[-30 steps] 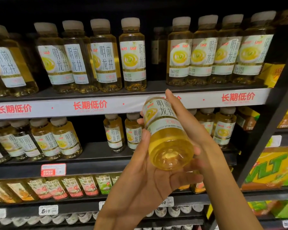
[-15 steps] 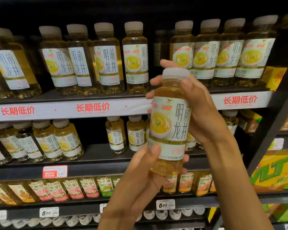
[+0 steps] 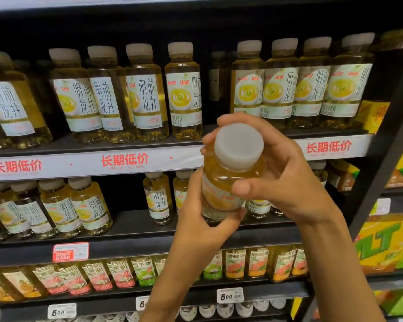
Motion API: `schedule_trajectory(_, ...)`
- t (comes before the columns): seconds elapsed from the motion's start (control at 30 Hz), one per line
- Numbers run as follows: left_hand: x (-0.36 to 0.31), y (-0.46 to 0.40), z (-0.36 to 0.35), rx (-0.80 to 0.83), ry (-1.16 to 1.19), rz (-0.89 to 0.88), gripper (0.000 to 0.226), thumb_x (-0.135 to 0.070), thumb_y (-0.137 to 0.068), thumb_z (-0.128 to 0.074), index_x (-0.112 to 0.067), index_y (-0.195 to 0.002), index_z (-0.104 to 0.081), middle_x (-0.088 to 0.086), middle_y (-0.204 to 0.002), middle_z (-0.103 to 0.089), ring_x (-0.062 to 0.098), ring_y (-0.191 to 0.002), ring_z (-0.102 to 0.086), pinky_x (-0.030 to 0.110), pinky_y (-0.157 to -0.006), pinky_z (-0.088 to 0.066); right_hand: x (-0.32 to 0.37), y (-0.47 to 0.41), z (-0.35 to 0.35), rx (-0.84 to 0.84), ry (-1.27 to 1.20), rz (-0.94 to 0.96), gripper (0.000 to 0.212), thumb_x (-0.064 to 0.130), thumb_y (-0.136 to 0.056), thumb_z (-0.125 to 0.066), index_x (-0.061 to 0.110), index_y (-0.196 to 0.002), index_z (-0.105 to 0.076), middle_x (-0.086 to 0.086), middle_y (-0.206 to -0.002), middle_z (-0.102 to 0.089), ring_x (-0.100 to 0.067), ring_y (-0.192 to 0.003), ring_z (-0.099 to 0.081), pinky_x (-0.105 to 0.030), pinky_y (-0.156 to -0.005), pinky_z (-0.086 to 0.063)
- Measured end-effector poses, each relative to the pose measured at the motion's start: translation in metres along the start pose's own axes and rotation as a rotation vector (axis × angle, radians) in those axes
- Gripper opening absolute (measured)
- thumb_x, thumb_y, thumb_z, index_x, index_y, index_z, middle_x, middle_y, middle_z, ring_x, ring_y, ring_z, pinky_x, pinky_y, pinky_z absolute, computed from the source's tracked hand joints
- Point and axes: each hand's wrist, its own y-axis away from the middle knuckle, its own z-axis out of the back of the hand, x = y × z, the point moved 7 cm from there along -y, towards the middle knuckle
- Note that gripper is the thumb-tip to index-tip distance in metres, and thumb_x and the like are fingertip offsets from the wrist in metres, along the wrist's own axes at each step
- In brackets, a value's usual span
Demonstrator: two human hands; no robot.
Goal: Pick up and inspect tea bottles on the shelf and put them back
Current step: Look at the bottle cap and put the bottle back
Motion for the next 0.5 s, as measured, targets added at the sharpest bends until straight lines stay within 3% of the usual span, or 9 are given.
schedule_trajectory(0.1, -0.002, -0.016, 0.006, -0.092, -0.07, -0.015, 0.067, -0.019, -0.071, -0.077, -0.044, -0.125, -0.045, -0.029, -0.12, -0.058, -0.007, -0.115, -0.053, 0.006, -0.086, -0.043, 0.004, -0.003, 0.0, 0.028, 0.077, 0.037, 0.06, 0.002, -0.072, -0.073, 0.012, -0.126, -0.049, -0.014, -0.124, -0.055, -0.031, -0.119, -0.054, -0.039, -0.098, -0.046)
schedule_trajectory(0.23, -0.014, -0.037, 0.014, -0.151, -0.227, -0.095, 0.066, -0.04, -0.071, -0.076, -0.046, -0.128, -0.043, -0.014, -0.13, -0.049, 0.003, -0.122, -0.049, 0.016, -0.094, -0.046, 0.017, -0.019, 0.011, -0.025, 0.146, 0.088, 0.061, -0.002, -0.077, -0.072, 0.008, -0.131, -0.045, -0.017, -0.13, -0.053, -0.029, -0.121, -0.053, -0.036, -0.099, -0.047)
schedule_trajectory(0.33, -0.018, -0.052, 0.015, -0.186, -0.213, -0.114, 0.071, -0.033, -0.075, -0.079, -0.03, -0.136, -0.041, -0.013, -0.13, -0.05, 0.004, -0.124, -0.048, 0.017, -0.096, -0.045, 0.024, -0.034, 0.023, -0.128, 0.107, 0.099, 0.062, 0.002, -0.08, -0.069, 0.008, -0.135, -0.041, -0.02, -0.132, -0.053, -0.026, -0.121, -0.055, -0.035, -0.098, -0.048)
schedule_trajectory(0.5, -0.018, -0.073, 0.017, -0.277, -0.17, -0.129, 0.068, -0.022, -0.076, -0.079, -0.028, -0.131, -0.039, -0.006, -0.125, -0.058, 0.005, -0.119, -0.055, 0.023, -0.098, -0.047, 0.018, -0.056, 0.046, -0.342, -0.005, 0.089, 0.051, 0.004, -0.085, -0.064, 0.005, -0.128, -0.037, -0.009, -0.119, -0.061, -0.019, -0.112, -0.062, -0.031, -0.092, -0.05)
